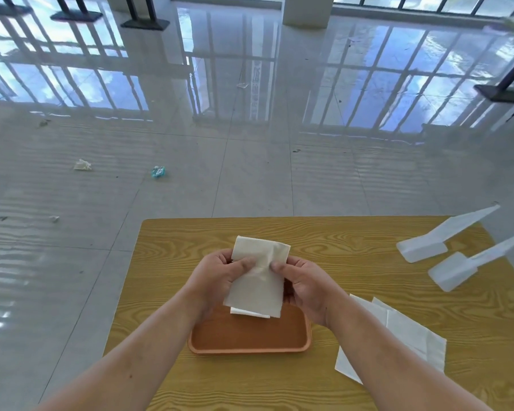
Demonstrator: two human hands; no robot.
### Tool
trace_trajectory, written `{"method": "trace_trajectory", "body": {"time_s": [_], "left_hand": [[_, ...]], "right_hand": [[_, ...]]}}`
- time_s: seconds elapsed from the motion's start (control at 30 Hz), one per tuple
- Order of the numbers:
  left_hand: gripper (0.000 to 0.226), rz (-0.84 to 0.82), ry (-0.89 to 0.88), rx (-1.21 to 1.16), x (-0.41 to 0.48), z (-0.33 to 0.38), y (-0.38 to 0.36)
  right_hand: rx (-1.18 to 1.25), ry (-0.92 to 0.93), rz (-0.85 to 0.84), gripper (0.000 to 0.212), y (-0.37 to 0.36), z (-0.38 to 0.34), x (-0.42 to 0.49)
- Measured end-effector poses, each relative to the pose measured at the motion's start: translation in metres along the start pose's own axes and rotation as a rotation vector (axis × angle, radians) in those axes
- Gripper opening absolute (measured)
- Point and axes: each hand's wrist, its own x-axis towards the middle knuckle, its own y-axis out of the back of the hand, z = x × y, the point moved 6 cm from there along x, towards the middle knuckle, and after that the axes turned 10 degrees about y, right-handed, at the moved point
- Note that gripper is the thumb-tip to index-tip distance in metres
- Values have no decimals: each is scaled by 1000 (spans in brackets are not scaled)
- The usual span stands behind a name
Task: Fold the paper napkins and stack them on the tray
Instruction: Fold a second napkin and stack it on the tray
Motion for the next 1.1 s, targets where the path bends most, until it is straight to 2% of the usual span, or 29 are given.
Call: {"method": "trace_trajectory", "body": {"time_s": [0.2,0.27,0.33,0.47,0.5,0.57,0.63,0.73,0.8,0.87,0.9,0.93,1.0,1.1], "left_hand": [[19,10,54,-26,8,-15,2],[24,21,93,-32,11,-21,4],[33,24,121,-9,13,-25,7],[41,-24,159,-82,21,-37,10],[36,-20,152,-50,23,-40,9],[18,28,98,106,31,-49,13],[32,126,37,283,44,-61,20],[35,261,-3,461,64,-80,30],[40,282,5,513,77,-96,33],[54,328,-34,690,82,-108,33],[59,361,-99,840,81,-112,32],[60,370,-183,1007,80,-115,28],[57,271,-311,1308,82,-128,13],[56,112,-286,1543,86,-149,4]], "right_hand": [[135,-60,32,25,4,13,-1],[134,-60,44,28,6,17,0],[104,-50,55,41,12,22,3],[120,-48,39,34,20,35,8],[98,-53,39,33,22,39,10],[-64,-46,61,32,28,51,15],[-285,-42,117,44,33,65,23],[-425,-48,216,44,40,90,37],[-507,-49,239,44,45,109,46],[-836,38,247,49,46,116,46],[-1040,141,249,51,45,117,42],[-1197,266,216,50,40,118,39],[-1373,420,45,50,29,130,36],[-1500,328,-239,55,24,158,36]]}}
